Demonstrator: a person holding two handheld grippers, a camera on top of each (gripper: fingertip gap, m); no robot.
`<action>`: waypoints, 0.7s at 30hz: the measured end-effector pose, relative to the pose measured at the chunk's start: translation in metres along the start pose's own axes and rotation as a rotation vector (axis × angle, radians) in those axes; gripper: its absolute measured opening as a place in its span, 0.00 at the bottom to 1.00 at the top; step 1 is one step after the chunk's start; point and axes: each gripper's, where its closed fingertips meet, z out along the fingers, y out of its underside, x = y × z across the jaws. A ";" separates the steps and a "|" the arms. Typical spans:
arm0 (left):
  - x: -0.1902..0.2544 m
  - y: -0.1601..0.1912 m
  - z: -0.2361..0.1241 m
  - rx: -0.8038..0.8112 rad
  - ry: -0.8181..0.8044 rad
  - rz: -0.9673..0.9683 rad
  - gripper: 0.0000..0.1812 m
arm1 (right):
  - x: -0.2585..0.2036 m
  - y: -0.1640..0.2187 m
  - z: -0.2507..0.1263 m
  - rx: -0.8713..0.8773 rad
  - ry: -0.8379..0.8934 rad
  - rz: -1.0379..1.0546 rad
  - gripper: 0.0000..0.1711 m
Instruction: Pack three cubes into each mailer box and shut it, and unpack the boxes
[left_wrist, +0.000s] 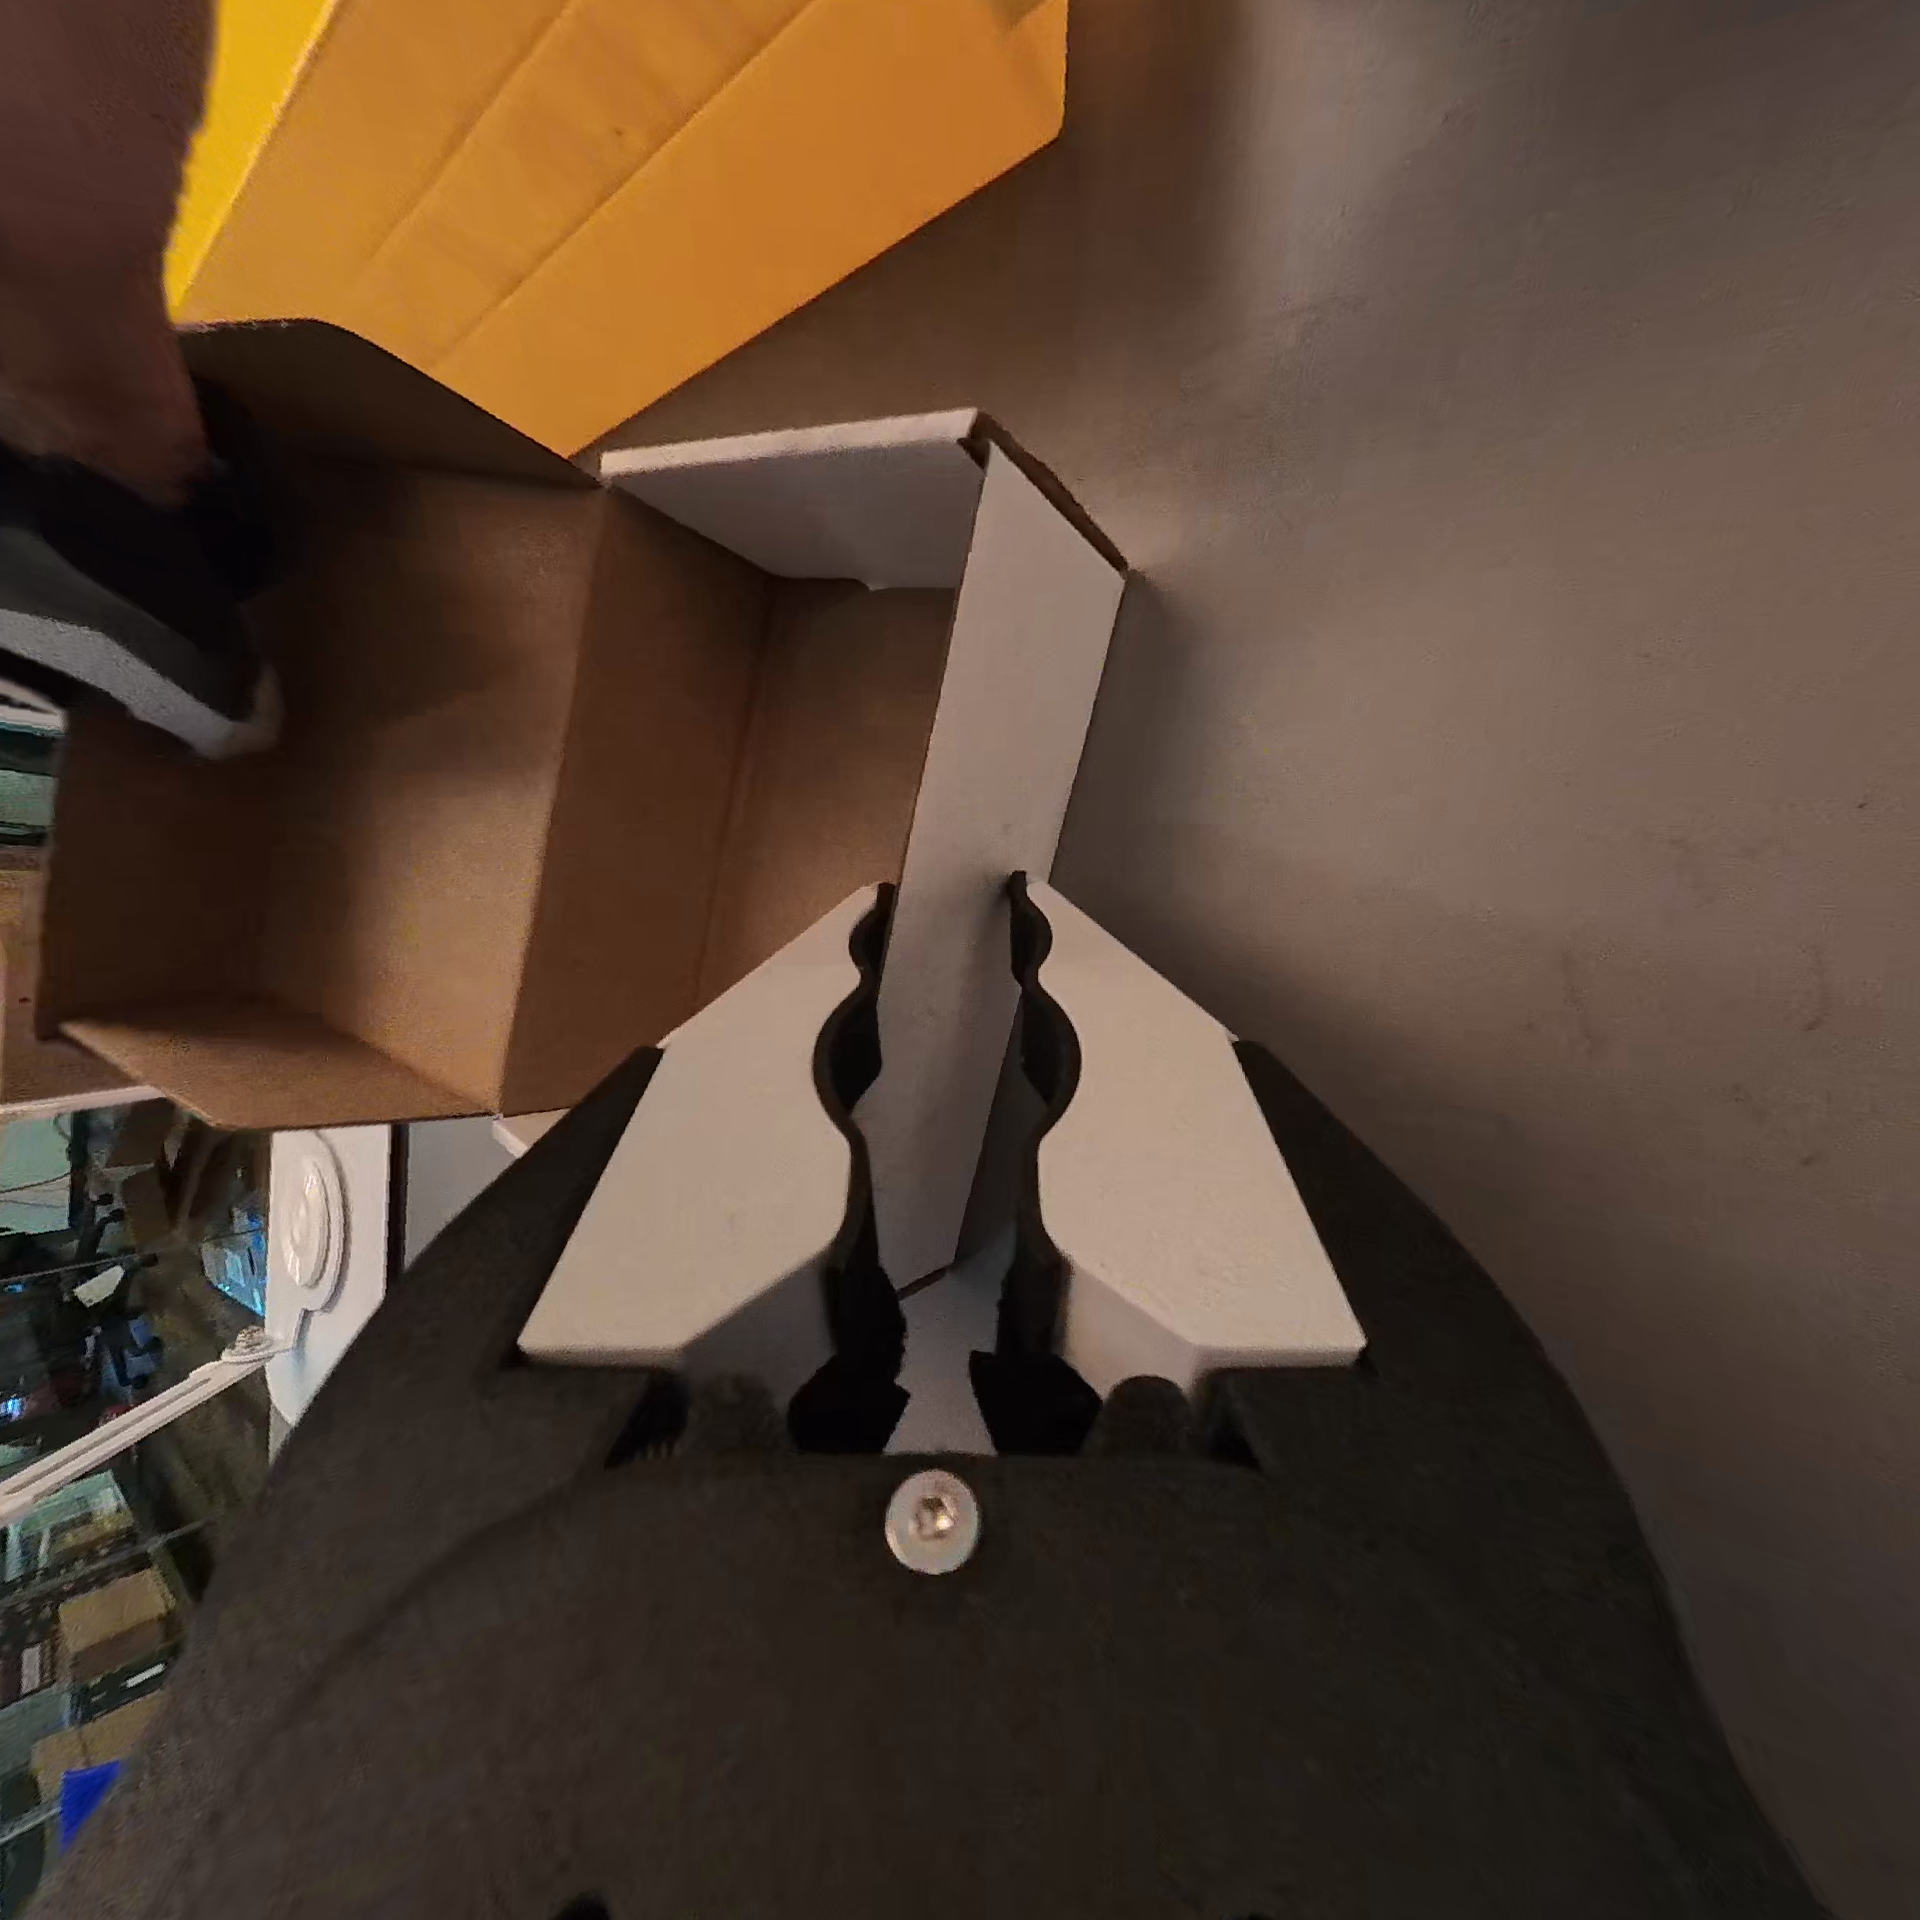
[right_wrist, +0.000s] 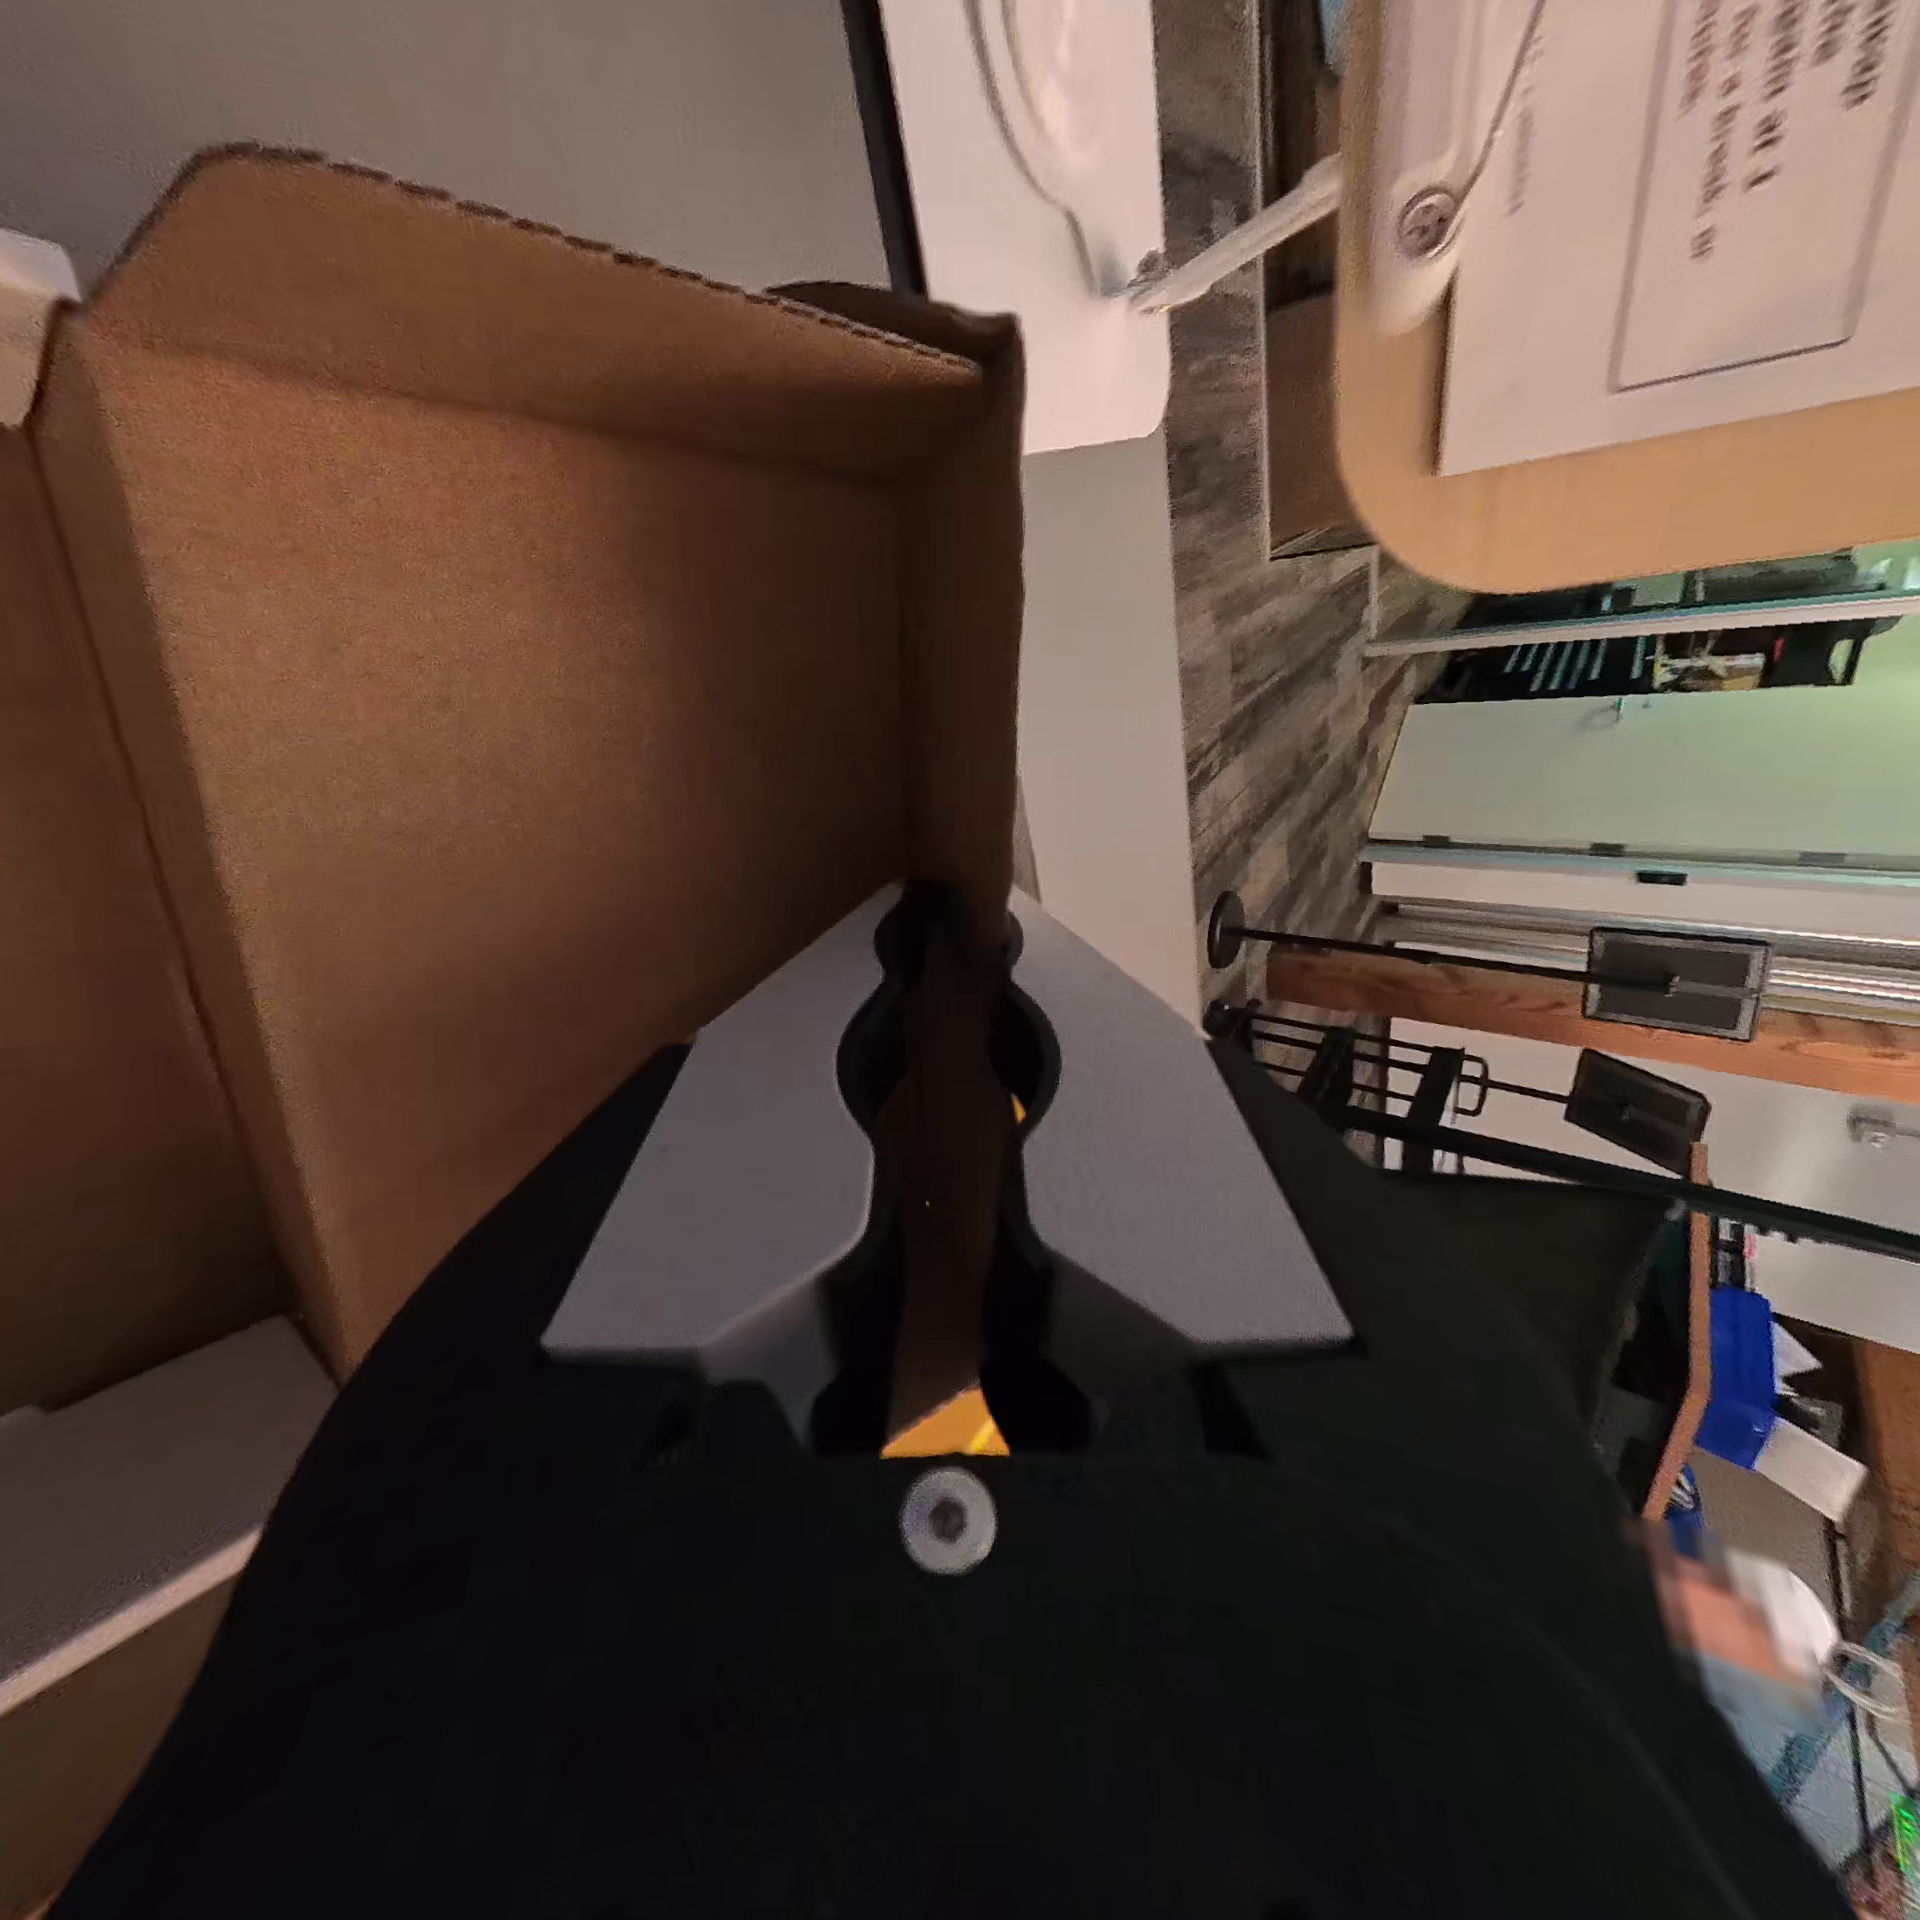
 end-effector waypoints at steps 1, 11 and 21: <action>0.000 0.000 0.000 0.001 -0.001 -0.001 0.11 | -0.002 0.002 0.004 0.000 -0.014 0.011 0.06; -0.002 -0.001 0.002 0.006 -0.013 -0.035 0.12 | -0.001 0.005 0.014 0.019 -0.010 0.068 0.13; -0.025 0.022 0.006 -0.084 -0.095 -0.112 0.12 | 0.039 -0.040 -0.041 0.335 0.034 0.262 0.30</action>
